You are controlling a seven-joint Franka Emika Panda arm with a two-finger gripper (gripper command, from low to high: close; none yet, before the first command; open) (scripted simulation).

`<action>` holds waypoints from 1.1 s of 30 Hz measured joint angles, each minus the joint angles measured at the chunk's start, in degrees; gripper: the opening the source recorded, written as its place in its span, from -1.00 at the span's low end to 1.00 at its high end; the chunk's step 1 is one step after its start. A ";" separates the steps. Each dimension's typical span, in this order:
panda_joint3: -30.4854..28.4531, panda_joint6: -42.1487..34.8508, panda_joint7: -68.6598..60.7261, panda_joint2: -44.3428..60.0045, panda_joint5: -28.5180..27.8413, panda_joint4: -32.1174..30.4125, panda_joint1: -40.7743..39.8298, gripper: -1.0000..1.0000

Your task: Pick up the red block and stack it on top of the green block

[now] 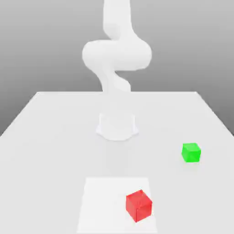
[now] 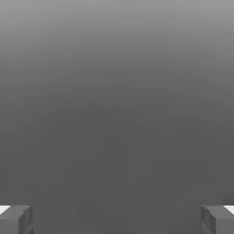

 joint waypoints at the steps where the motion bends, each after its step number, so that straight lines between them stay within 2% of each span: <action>1: -0.30 1.03 -1.10 2.26 0.20 -0.72 0.62 0.00; 15: -2.02 14.38 -15.18 31.55 2.51 -9.97 6.82 0.00; 22: -1.48 21.10 -20.20 45.99 0.84 -14.61 8.32 0.00; 28: -0.77 30.82 -21.44 58.42 1.29 -13.73 7.89 0.00; 29: -0.67 31.71 -21.54 59.47 1.39 -13.58 7.80 -1.00; 33: -0.65 31.65 -21.46 59.46 1.32 -13.58 7.80 -1.00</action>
